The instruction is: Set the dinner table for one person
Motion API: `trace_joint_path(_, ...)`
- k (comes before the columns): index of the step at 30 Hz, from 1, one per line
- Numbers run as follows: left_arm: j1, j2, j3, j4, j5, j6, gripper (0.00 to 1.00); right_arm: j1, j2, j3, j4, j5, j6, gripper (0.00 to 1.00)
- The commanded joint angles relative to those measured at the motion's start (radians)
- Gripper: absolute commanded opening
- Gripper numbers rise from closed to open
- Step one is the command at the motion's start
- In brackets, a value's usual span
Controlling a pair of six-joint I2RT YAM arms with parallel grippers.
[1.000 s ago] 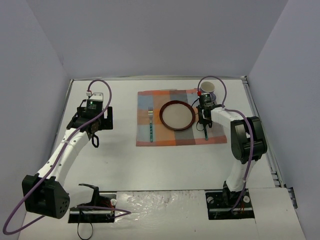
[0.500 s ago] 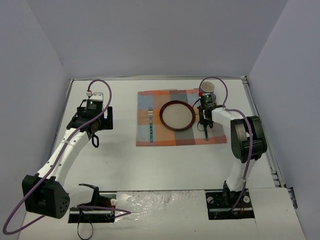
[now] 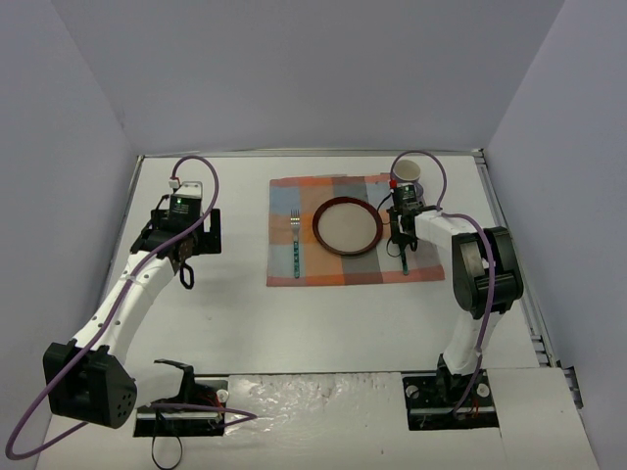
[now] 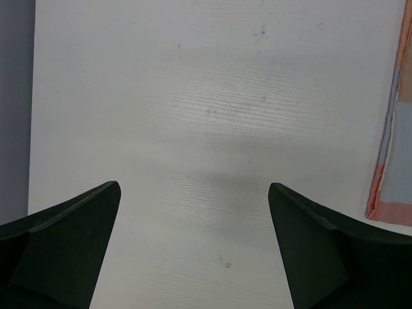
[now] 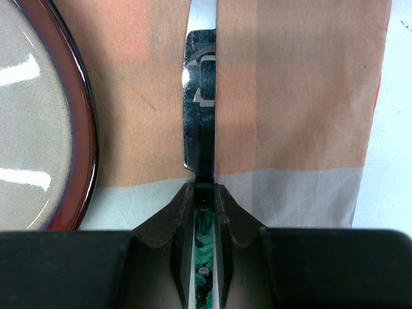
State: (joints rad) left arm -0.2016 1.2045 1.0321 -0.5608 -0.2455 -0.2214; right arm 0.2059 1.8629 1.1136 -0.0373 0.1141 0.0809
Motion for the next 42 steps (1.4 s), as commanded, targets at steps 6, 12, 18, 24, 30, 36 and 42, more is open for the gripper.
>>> trace_joint_path(6,0.004,-0.005,0.024,0.033,-0.026,-0.001,0.97,-0.013,-0.003,0.034,0.027,-0.019,0.003,0.00)
trace_joint_path(12,0.004,-0.005,0.023,0.033,-0.026,-0.001,0.97,-0.015,0.002,0.035,0.028,-0.013,-0.003,0.00)
trace_joint_path(18,0.004,-0.003,0.023,0.033,-0.028,-0.001,0.97,-0.017,-0.004,0.034,0.027,-0.022,-0.003,0.16)
trace_joint_path(24,0.004,-0.005,0.022,0.033,-0.021,-0.003,0.97,-0.019,-0.073,0.040,0.018,-0.024,-0.010,0.30)
trace_joint_path(30,0.004,-0.014,0.042,0.020,-0.019,-0.015,0.97,-0.019,-0.219,0.081,-0.028,-0.031,-0.006,0.46)
trace_joint_path(36,0.004,-0.083,0.076,-0.042,0.014,-0.045,0.97,-0.023,-0.409,0.100,-0.069,0.016,0.008,0.70)
trace_joint_path(42,0.003,-0.193,0.133,-0.135,0.008,-0.050,0.97,-0.031,-0.674,0.070,-0.081,0.113,0.007,0.95)
